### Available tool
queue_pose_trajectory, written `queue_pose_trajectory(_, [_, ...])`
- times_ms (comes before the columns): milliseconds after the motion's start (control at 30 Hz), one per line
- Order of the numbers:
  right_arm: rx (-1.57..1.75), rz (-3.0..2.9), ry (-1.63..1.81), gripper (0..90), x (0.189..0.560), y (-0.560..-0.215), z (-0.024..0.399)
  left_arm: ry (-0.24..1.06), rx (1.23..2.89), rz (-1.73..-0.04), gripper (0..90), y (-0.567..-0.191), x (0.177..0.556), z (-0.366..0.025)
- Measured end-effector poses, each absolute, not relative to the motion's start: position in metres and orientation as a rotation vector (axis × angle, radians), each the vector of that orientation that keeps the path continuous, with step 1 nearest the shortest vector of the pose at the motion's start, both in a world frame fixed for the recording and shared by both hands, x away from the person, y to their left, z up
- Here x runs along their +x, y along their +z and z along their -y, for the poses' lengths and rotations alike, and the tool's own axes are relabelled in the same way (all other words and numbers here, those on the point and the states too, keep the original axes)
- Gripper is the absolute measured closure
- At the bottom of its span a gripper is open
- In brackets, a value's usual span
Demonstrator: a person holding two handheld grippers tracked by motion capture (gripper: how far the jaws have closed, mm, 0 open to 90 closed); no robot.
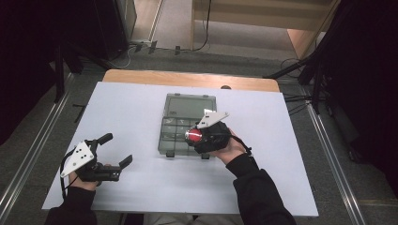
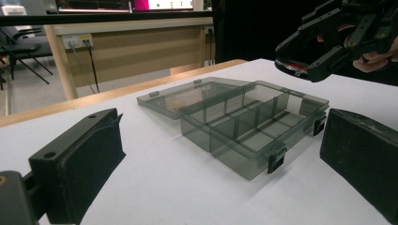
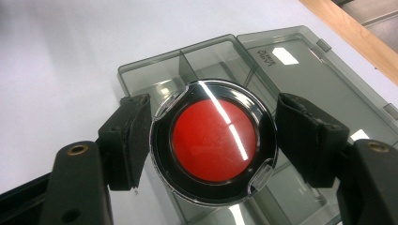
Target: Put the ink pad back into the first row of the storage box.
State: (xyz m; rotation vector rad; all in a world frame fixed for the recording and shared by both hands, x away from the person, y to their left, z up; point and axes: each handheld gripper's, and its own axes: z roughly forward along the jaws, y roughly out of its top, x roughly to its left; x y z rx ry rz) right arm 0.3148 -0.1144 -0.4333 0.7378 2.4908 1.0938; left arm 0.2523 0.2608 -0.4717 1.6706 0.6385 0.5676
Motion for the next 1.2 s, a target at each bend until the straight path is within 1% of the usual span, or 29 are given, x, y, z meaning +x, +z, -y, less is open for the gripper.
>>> queue_pose_trajectory(700, [0.824,-2.485,0.989,31.3,0.354,-0.433,0.096,0.563,1.670,-0.636,0.0,-0.472,0.253,-0.261])
queue_pose_trajectory(967, [0.910,-2.479,0.935,31.3,0.372,-0.444,0.094,0.560,1.671,-0.635,0.0,-0.472,0.253,-0.261])
queue_pose_trajectory(1200, [0.982,-2.466,0.897,31.0,0.380,-0.454,0.096,0.558,1.670,-0.634,0.0,-0.472,0.253,-0.261])
